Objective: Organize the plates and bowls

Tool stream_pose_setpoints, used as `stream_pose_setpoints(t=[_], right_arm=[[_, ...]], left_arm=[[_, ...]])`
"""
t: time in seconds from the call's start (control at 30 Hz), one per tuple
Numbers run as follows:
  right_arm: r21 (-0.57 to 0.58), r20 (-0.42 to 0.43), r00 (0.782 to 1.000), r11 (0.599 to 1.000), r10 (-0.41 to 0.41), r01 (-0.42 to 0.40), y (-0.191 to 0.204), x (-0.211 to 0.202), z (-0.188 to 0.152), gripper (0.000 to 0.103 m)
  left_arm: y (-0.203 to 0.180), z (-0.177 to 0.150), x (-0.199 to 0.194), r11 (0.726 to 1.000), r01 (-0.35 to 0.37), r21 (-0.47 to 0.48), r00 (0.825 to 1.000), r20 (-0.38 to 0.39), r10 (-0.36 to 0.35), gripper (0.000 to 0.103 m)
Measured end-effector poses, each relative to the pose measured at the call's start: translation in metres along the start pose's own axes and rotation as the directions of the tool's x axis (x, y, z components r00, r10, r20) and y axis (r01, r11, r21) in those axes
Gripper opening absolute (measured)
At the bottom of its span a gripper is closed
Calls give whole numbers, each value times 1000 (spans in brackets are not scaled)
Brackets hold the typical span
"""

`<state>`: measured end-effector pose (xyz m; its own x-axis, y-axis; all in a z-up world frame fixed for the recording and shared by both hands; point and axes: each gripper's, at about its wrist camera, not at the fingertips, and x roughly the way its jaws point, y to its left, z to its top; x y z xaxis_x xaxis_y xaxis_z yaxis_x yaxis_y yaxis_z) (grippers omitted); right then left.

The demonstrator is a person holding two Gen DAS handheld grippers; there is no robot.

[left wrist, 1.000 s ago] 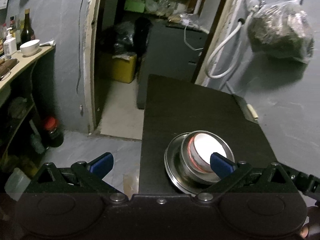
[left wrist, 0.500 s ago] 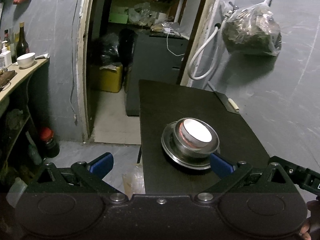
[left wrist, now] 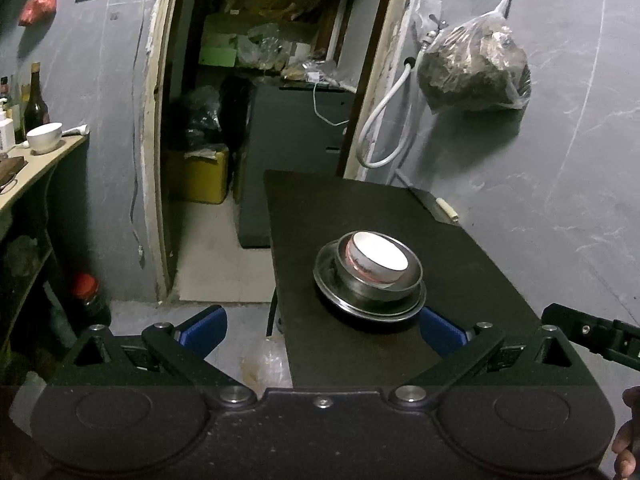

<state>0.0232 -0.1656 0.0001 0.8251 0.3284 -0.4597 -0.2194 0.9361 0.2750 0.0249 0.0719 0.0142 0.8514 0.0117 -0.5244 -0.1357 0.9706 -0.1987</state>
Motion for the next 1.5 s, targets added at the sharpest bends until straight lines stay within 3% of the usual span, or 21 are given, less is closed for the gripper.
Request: stream_pose_setpoints(t=[0.47, 1.03, 1.4, 1.5], right_arm=[[-76, -8, 1000, 997, -26, 25, 11, 6, -6, 103], [-110, -2, 994, 988, -108, 107, 16, -5, -39, 103], [-79, -29, 993, 991, -112, 109, 9, -6, -52, 103], [-60, -57, 993, 993, -106, 102, 4, -3, -55, 103]], left_arm=[[-1, -18, -6, 999, -6, 45, 996, 85, 3, 102], [7, -56, -3, 997, -4, 75, 998, 55, -1, 102], [11, -66, -5, 995, -22, 102, 999, 30, 19, 102], [15, -68, -3, 998, -13, 61, 1000, 20, 12, 102]])
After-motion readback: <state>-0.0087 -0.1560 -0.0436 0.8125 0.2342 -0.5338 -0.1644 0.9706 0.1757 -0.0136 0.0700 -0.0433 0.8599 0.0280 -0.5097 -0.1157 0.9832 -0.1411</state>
